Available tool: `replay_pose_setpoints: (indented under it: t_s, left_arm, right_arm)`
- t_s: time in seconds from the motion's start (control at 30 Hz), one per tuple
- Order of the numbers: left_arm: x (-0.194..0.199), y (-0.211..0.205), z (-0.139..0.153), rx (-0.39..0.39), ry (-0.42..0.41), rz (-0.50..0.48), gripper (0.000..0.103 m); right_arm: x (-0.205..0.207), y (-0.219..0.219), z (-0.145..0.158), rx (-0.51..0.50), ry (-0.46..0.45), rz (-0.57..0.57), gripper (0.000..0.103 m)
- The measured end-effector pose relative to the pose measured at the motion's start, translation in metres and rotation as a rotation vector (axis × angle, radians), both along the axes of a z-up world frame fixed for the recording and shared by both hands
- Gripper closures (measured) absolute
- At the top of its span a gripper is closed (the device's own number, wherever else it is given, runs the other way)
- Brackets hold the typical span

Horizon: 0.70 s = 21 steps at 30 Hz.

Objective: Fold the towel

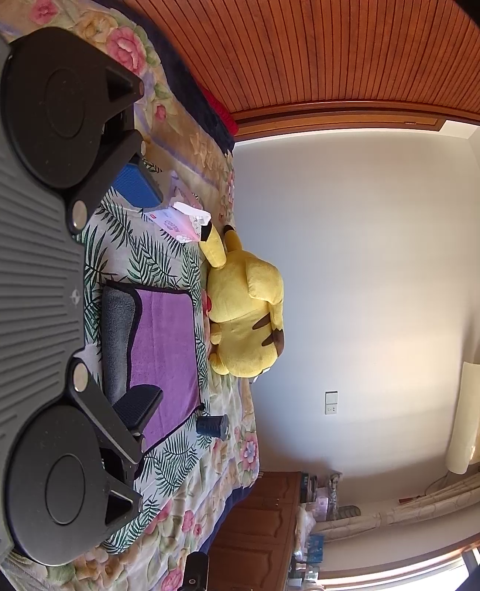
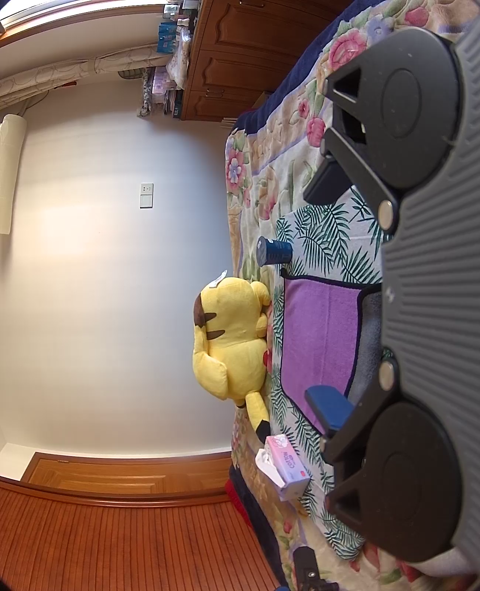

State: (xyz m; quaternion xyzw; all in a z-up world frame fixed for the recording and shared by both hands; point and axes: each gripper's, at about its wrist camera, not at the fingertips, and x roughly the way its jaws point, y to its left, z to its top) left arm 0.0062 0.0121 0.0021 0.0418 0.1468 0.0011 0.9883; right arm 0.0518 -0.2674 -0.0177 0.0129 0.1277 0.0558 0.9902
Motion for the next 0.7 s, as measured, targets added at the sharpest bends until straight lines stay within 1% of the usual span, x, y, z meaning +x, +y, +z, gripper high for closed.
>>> replay_pose_setpoints:
  t_s: [0.7]
  left_arm:
    - [-0.0011,-0.0016,-0.0003,0.005,-0.002,0.0,0.016]
  right_arm:
    - [0.0002,0.0012,0.0009,0.0,0.001,0.002,0.0]
